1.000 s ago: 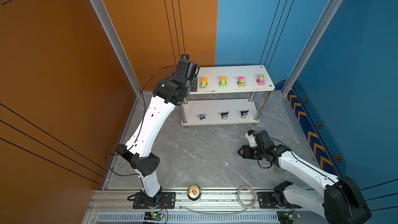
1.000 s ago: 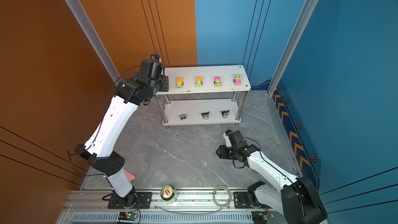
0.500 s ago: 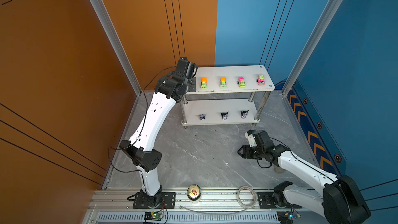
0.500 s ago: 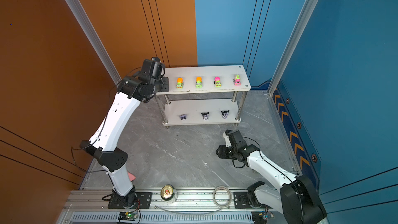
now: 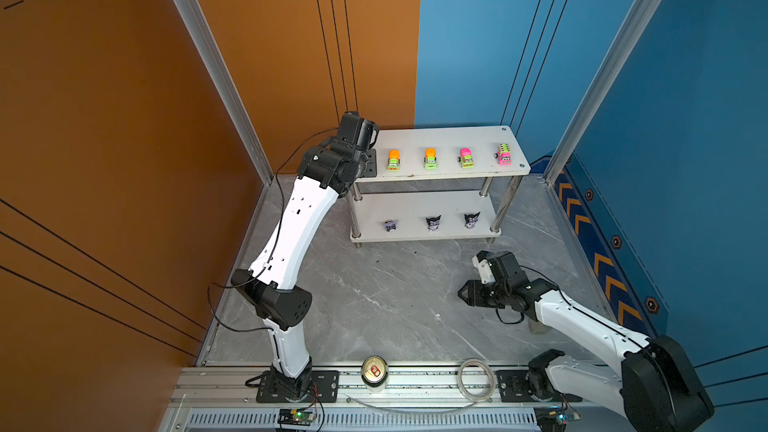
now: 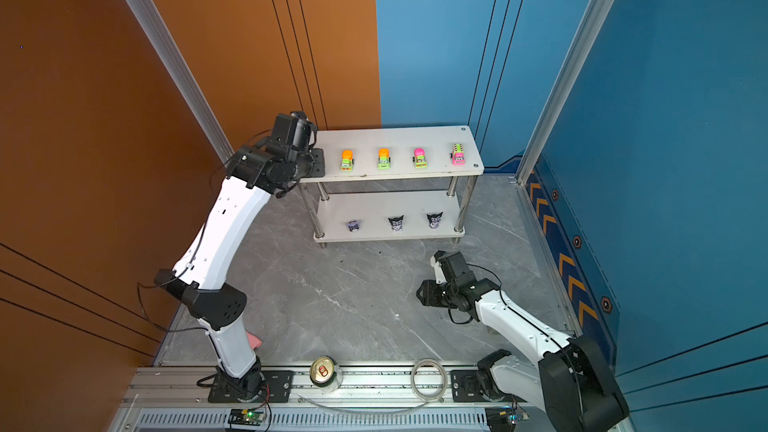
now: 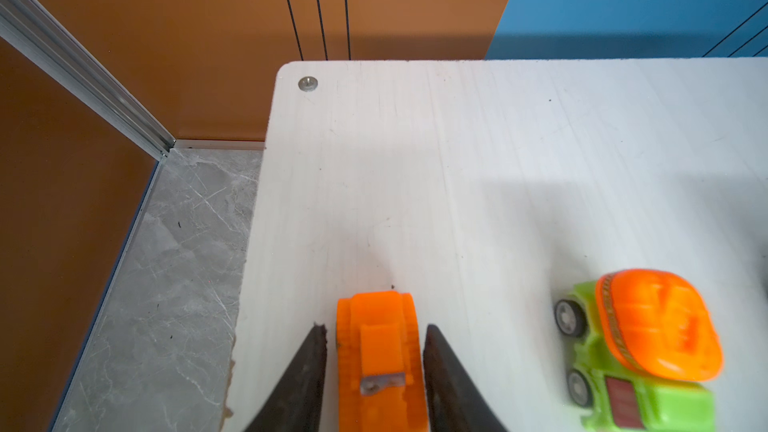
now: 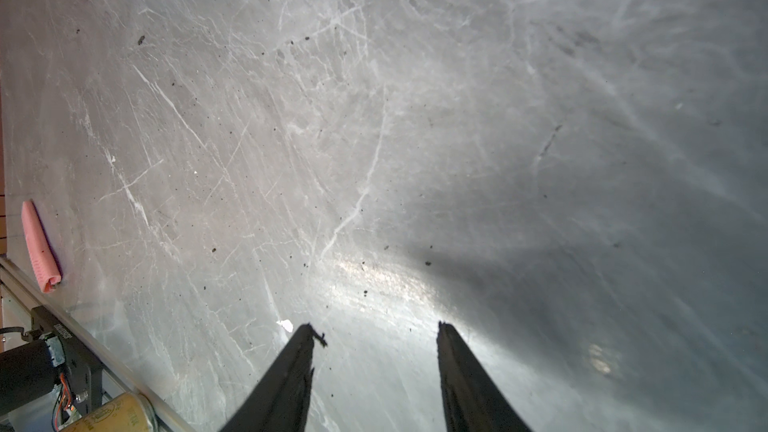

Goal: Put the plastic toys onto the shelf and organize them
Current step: 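Lower the orange car onto the shelf top beside the orange-dome car, open left gripper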

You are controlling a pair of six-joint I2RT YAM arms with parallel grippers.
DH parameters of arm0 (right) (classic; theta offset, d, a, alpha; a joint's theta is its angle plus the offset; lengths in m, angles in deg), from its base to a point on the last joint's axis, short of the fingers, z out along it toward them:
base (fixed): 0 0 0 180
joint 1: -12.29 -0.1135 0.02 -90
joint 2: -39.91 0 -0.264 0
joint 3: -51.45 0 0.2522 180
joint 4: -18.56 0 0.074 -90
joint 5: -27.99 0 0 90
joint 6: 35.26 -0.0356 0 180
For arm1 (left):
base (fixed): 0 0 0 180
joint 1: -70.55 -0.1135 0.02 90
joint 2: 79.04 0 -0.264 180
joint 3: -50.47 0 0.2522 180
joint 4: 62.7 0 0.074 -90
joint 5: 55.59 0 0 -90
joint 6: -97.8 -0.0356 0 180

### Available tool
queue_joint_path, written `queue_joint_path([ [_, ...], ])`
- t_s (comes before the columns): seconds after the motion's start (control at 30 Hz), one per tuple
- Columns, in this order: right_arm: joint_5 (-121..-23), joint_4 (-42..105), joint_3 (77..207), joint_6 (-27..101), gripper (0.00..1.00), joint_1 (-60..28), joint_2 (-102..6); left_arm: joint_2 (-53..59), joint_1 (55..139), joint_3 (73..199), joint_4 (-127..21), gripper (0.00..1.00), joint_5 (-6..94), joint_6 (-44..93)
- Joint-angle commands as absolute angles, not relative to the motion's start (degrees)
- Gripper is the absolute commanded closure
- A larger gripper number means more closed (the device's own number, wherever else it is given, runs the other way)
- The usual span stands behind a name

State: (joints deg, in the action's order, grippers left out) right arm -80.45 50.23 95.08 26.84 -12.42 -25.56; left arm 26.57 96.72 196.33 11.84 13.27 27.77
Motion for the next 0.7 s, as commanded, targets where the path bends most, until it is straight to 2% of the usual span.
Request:
queue_joint_path([
  [0.0,-80.69,49.82,94.15,26.79,0.49,-12.06,-25.09,27.57,96.17,196.65,12.98,0.58,14.02,28.11],
  [0.37,-80.74,49.6,93.95,26.7,0.49,-12.08,-25.3,27.28,96.46,196.7,13.11,0.64,14.47,28.28],
  [0.43,-80.81,49.56,93.95,26.7,0.49,-12.06,-25.29,27.09,96.56,196.53,13.1,0.56,14.37,28.29],
  [0.53,-80.73,49.64,93.92,26.71,0.49,-12.06,-25.28,26.49,96.56,196.81,13.11,0.39,14.37,28.37],
  [0.67,-79.78,50.52,94.28,27.09,0.46,-12.06,-25.14,24.9,97.55,198.72,13.6,0.32,13.5,27.48],
])
